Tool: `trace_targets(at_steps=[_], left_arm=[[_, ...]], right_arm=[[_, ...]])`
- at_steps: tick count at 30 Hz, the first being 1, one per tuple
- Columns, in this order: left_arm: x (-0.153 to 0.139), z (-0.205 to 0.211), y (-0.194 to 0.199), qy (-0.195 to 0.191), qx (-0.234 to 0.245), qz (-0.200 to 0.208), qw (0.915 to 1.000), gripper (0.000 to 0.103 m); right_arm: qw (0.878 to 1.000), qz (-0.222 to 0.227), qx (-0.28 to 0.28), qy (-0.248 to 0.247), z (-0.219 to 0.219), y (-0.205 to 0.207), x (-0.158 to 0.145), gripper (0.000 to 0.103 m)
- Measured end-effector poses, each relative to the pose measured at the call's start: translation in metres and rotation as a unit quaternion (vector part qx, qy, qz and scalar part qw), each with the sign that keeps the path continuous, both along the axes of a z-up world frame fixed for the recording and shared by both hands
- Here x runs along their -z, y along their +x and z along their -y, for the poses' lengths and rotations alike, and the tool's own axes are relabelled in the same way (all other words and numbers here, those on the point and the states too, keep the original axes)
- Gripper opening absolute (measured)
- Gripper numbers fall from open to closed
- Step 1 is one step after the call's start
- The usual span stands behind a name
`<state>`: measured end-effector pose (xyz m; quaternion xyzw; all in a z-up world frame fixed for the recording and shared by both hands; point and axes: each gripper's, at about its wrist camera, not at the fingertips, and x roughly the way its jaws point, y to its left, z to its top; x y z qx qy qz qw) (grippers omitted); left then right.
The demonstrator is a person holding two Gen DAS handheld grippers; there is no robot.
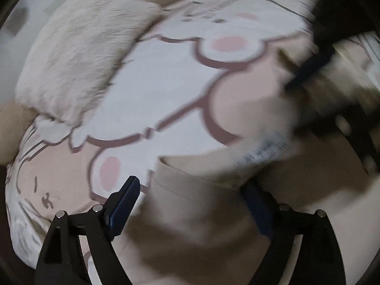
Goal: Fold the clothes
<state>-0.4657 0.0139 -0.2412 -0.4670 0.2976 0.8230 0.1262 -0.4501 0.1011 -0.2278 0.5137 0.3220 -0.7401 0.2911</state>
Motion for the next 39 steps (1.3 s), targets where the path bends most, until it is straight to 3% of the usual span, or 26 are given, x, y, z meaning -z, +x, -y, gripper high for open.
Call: trace_targets(at_steps=[4,6,7,8,10,14,19,21,22,24,26,30,33,35,36,37,39], left_arm=[[-0.005,0.024,-0.026,0.057,-0.102,-0.044,0.9921,0.09],[-0.003,0.036,-0.035,0.094,-0.142,-0.033,0.9848,0.09],[-0.005,0.039,-0.035,0.104,-0.148,-0.033,0.9829,0.09],[-0.006,0.04,-0.034,0.114,-0.153,-0.034,0.9811,0.09],[-0.013,0.043,-0.027,0.124,-0.14,-0.039,0.9815,0.087],[-0.037,0.06,-0.013,0.141,-0.109,-0.036,0.9834,0.085],[-0.045,0.081,-0.006,0.104,-0.115,-0.038,0.9872,0.085],[-0.031,0.081,-0.008,0.044,-0.119,-0.043,0.991,0.085],[-0.02,0.082,-0.011,-0.007,-0.129,-0.055,0.99,0.085],[-0.002,0.085,-0.015,-0.094,-0.149,-0.084,0.9807,0.082],[0.001,0.098,-0.017,-0.118,-0.18,-0.108,0.9705,0.082],[-0.028,0.12,-0.011,-0.038,-0.216,-0.119,0.9684,0.081],[-0.053,0.115,0.003,0.077,-0.171,-0.102,0.977,0.081],[-0.056,0.102,0.004,0.13,-0.133,-0.058,0.9808,0.081],[-0.053,0.094,0.006,0.143,-0.112,-0.038,0.9826,0.081],[-0.048,0.084,0.007,0.133,-0.097,-0.029,0.986,0.082],[-0.029,0.064,0.006,0.059,-0.083,-0.032,0.9943,0.082]], right_arm=[[1.0,-0.009,0.003,0.011,-0.002,-0.002,0.007,0.03],[1.0,-0.021,-0.001,0.02,-0.002,-0.001,0.012,0.03],[0.999,-0.027,-0.002,0.024,-0.002,0.0,0.015,0.032],[0.999,-0.035,-0.003,0.028,-0.002,-0.001,0.016,0.042],[0.998,-0.061,0.001,0.035,0.001,-0.005,0.016,0.05],[0.998,-0.048,0.043,0.008,-0.006,-0.027,0.013,0.05],[0.991,0.009,0.098,-0.088,-0.025,-0.038,-0.01,0.05],[0.981,0.038,0.107,-0.156,-0.042,-0.039,-0.03,0.053],[0.974,0.053,0.121,-0.186,-0.053,-0.041,-0.039,0.054],[0.957,0.073,0.15,-0.236,-0.075,-0.043,-0.056,0.055],[0.951,0.048,0.187,-0.24,-0.095,-0.041,-0.067,0.055],[0.954,0.027,0.225,-0.196,-0.117,-0.032,-0.056,0.055],[0.948,0.047,0.246,-0.196,-0.125,-0.026,-0.036,0.054],[0.938,0.074,0.261,-0.214,-0.128,-0.025,-0.019,0.054],[0.935,0.093,0.266,-0.216,-0.128,-0.026,-0.008,0.054],[0.933,0.106,0.271,-0.211,-0.126,-0.029,0.003,0.054],[0.936,0.096,0.279,-0.192,-0.12,-0.033,0.014,0.054]])
